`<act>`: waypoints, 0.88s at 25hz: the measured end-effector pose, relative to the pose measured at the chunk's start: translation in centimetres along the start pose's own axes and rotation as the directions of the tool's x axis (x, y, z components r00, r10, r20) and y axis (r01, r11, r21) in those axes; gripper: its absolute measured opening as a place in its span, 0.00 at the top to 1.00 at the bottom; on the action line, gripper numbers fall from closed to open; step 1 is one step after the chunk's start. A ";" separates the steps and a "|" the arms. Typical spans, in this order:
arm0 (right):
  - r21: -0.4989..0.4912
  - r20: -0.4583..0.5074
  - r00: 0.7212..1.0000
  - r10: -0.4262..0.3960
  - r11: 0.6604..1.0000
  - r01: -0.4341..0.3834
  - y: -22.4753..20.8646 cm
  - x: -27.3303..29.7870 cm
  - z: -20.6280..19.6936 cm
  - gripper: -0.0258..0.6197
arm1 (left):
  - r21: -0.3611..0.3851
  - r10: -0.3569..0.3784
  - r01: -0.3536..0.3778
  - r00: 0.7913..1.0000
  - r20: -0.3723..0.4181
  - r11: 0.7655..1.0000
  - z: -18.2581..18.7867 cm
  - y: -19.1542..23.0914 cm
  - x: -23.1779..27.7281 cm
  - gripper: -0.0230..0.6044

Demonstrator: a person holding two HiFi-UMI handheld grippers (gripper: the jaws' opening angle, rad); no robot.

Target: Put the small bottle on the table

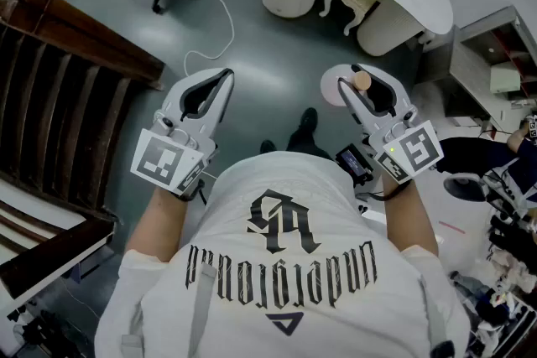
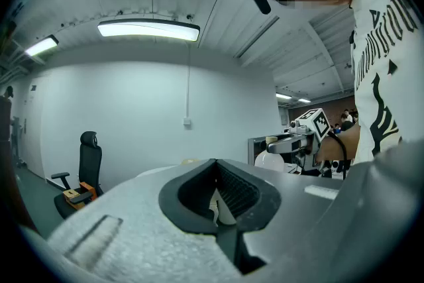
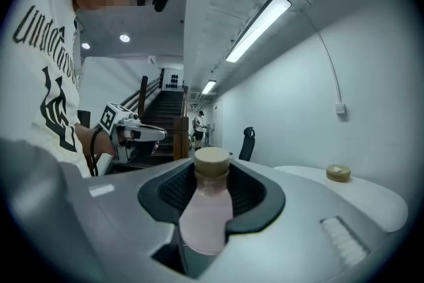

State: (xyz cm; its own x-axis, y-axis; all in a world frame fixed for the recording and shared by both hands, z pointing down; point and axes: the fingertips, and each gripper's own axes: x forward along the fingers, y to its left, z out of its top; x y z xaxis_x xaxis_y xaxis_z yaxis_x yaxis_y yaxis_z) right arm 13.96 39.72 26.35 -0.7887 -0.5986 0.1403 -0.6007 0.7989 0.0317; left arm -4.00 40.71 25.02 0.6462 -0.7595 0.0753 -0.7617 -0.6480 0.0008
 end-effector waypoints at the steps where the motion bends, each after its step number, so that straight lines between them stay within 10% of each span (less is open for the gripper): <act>1: 0.002 -0.002 1.000 0.000 1.000 0.000 -0.2 0.2 -0.1 0.75 | -0.003 0.000 0.000 1.000 0.001 1.000 0.0 0.1 0.2 0.95; 22: 0.031 -0.006 0.999 0.039 0.999 -0.038 -8.5 2.6 -0.6 0.75 | -0.043 0.023 -0.024 0.999 -0.024 0.999 -0.6 2.6 8.4 0.95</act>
State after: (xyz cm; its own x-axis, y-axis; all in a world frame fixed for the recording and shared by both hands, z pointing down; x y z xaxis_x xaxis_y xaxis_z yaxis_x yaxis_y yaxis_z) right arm 17.08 31.42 27.05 -0.8105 -0.5670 0.1468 -0.5737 0.8191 -0.0041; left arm -0.59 32.71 26.22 0.6273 -0.7724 0.0995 -0.7782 -0.6266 0.0416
